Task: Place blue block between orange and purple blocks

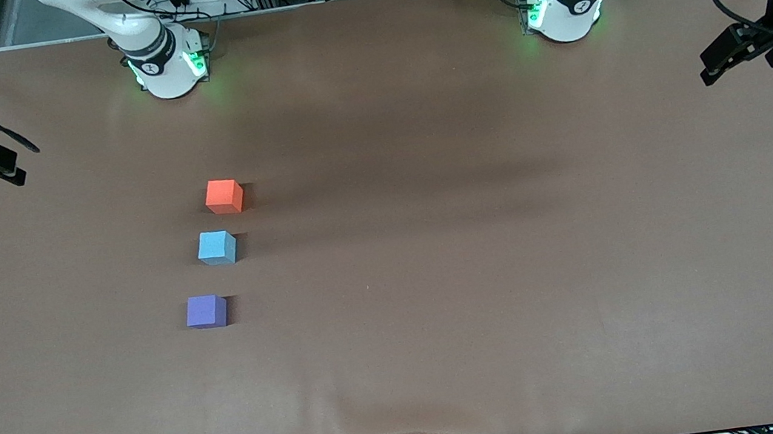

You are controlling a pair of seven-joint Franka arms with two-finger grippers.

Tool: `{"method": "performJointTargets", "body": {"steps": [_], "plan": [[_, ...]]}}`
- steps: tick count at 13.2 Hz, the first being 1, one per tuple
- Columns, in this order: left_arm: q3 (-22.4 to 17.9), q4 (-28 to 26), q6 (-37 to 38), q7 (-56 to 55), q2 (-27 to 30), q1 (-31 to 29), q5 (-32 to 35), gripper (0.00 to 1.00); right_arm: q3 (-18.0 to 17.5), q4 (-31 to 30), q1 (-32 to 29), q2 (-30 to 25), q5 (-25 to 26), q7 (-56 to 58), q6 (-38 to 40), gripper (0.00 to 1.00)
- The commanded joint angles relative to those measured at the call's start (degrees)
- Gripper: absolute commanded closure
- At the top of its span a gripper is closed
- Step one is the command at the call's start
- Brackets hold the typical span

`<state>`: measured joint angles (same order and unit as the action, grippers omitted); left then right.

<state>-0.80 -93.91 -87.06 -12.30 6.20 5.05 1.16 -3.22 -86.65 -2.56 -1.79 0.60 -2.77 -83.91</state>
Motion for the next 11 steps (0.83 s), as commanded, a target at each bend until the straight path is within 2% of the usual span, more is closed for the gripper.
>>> {"method": "performJointTargets", "body": {"steps": [1, 4, 7, 9, 11], "plan": [[0.53, 0.04, 0.92, 1.23, 0.92, -0.13, -1.94, 0.0, -0.56, 1.38, 0.54, 0.03, 3.35, 2.59, -0.73, 0.0], [1.76, 0.21, 1.71, 3.59, 0.92, -0.13, -2.57, 0.0, -0.56, 3.67, 0.19, 0.65, 3.88, 2.59, -0.55, 0.0], [2.82, 1.09, 2.33, 7.21, 0.4, -0.57, -2.56, 0.0, -0.29, 3.86, -0.69, 0.56, 1.26, 2.42, 2.87, 0.0], [2.29, 3.11, 2.42, 7.12, -0.48, -0.74, -2.57, 0.0, -0.12, 3.86, -2.79, 0.56, -3.12, 2.5, 2.88, 0.0], [2.29, 3.38, 2.94, 6.51, -0.4, -0.74, -2.22, 0.0, -0.12, 3.86, -2.89, 0.56, -2.8, 2.77, 2.88, 0.0]]}}
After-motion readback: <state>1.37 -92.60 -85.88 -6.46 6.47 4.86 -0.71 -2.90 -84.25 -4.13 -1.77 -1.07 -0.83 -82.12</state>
